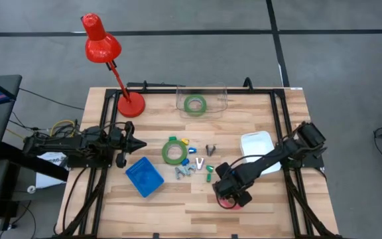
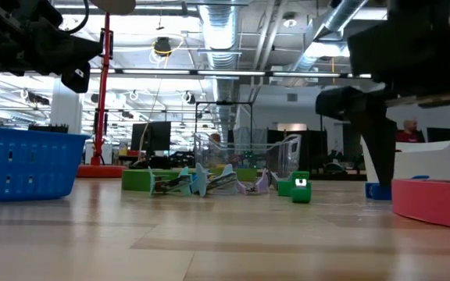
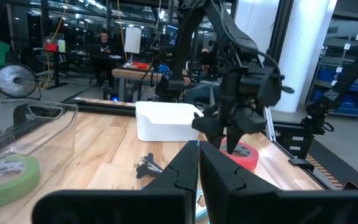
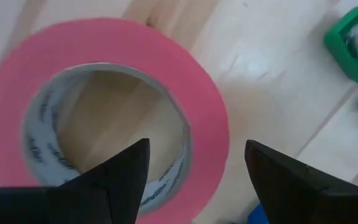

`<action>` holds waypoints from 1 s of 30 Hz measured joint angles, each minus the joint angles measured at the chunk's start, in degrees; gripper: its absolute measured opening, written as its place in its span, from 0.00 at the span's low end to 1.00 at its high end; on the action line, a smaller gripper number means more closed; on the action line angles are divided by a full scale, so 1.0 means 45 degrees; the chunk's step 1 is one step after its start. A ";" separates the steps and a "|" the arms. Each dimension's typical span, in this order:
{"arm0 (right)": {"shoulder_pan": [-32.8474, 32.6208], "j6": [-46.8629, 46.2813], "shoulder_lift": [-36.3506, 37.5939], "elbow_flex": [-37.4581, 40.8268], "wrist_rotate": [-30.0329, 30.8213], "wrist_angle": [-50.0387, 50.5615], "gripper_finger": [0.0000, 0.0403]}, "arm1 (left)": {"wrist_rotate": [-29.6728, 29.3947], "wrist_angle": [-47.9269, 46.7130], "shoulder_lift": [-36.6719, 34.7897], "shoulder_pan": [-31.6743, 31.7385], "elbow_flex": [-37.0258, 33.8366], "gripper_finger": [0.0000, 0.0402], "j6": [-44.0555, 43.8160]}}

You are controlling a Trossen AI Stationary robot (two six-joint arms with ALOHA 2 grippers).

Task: Pick and place Stapler, Stapler remover, tape
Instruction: Put the pink tape into the transparent bin

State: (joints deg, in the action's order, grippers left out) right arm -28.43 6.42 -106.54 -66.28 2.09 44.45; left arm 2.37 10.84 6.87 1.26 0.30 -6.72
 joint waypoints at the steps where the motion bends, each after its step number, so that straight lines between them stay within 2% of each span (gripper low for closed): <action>1: 0.0012 -0.0006 -0.0120 0.0006 0.0110 0.0009 0.63 | 0.0001 0.0002 0.0000 0.0000 0.0000 0.02 0.0002; 8: 0.0016 -0.0403 -0.0341 0.0010 0.0259 0.0052 0.61 | -0.0002 0.0007 0.0000 0.0000 0.0000 0.02 0.0002; 23: 0.0011 -0.0442 -0.0239 0.0000 0.0209 0.0292 0.26 | 0.0000 0.0095 0.0000 0.0000 0.0000 0.02 0.0004; 30: 0.0021 -0.0440 -0.0229 -0.0080 0.0195 0.0455 0.21 | -0.0004 0.0099 0.0000 0.0000 0.0000 0.02 0.0004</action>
State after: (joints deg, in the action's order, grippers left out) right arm -28.34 4.44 -107.57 -66.64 2.96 46.50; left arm 2.35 11.29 6.87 1.26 0.30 -6.70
